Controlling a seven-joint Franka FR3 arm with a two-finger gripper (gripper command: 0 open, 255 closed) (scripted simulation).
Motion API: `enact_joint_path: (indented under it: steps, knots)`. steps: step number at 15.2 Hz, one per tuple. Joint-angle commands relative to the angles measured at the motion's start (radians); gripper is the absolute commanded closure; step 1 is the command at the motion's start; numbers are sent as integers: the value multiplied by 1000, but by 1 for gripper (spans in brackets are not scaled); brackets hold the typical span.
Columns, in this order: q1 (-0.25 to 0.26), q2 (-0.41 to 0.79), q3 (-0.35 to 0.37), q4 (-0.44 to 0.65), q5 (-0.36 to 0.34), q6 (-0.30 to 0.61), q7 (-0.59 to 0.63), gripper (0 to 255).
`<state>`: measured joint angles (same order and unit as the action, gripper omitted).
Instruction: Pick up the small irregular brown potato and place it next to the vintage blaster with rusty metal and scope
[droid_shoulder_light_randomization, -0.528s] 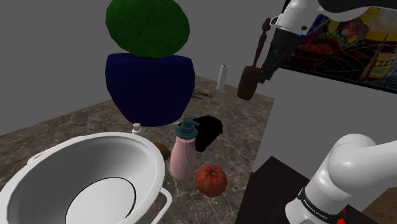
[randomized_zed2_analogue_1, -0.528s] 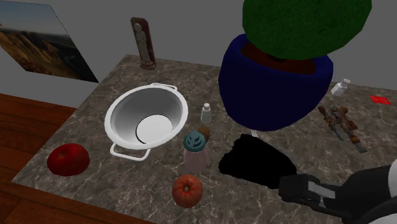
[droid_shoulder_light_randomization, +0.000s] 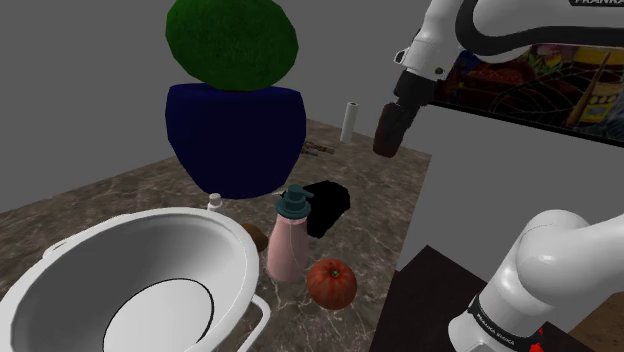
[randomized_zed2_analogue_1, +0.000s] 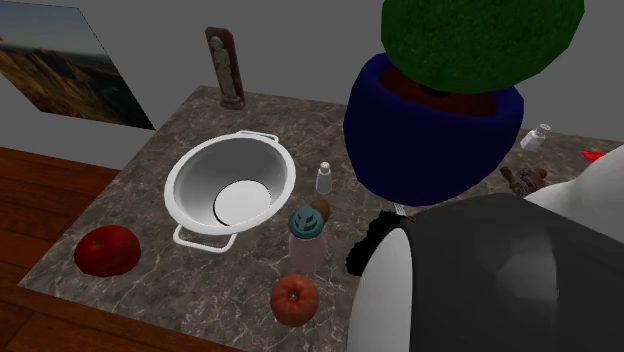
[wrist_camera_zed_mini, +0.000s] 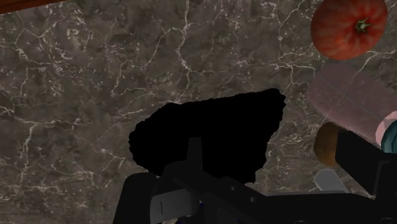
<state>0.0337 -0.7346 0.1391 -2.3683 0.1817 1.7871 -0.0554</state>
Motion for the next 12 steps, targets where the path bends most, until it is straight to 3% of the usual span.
enact_joint_path:
  steps: [1, 12]
  knots:
    - [9, 40, 36, -14, 23, 61, 34, 0]
    - [33, 336, 208, -12, 87, 382, 191, 0]
